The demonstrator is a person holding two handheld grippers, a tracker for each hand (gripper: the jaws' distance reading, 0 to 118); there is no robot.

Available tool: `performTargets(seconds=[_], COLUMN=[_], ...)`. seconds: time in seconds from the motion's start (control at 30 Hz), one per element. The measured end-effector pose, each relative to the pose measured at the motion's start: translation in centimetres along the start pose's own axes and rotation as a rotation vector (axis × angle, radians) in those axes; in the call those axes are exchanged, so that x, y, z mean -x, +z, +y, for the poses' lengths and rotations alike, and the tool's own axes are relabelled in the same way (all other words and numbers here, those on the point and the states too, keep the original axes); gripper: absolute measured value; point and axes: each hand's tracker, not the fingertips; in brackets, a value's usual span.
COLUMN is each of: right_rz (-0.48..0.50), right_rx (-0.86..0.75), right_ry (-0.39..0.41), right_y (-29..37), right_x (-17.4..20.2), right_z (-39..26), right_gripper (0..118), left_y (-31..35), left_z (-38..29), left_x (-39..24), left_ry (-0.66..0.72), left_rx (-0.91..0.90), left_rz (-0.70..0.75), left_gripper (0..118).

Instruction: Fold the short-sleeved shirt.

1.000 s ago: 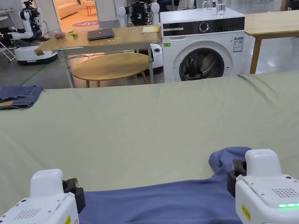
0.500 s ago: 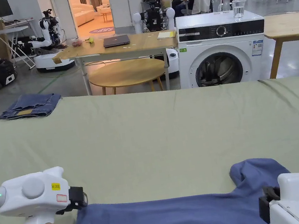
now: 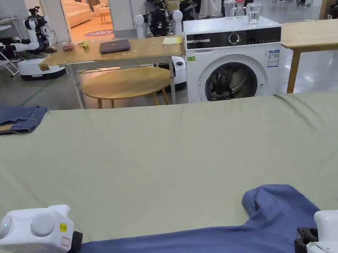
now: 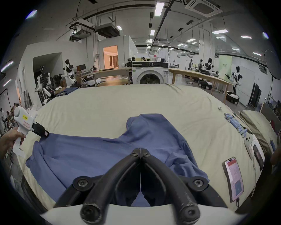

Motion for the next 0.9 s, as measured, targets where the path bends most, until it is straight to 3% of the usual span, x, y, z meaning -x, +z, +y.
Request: performTargets(seconds=[0.03,0.33,0.4,0.47,0.5,0.73,0.9], right_rz=[-0.002,-0.026,-0.027,-0.036,-0.041,-0.01,0.016], right_rx=[0.005,0.115,0.186,0.242,0.278,0.45,0.535], right_ry=[0.002,0.049,0.052,0.047,0.046,0.053,0.067], right_y=[-0.2,-4.9,-7.3,-9.9,-11.2,-19.3,-22.3], right_x=[-0.3,-4.4,-5.5,-6.5,-7.0,-9.5,-9.1], right_z=[0.3,6.3,7.8,9.0,9.4,9.9,8.8], right_gripper=[0,0,20,60,65,65,65], left_y=[0.1,3.8,4.5,5.1,5.4,6.3,6.4], left_z=[0.0,-1.9,-2.1,-2.4,-2.6,-3.5,-3.7], left_x=[0.1,-0.1,0.0,-0.1,-0.2,-0.5,-0.4], left_ry=[0.002,0.011,0.021,0.021,0.021,0.01,0.023], left_rx=[-0.004,-0.109,-0.13,-0.148,-0.161,-0.195,-0.202], left_rz=[-0.011,-0.045,-0.056,-0.061,-0.064,-0.058,-0.064], left_gripper=[0,0,0,0,0,0,0])
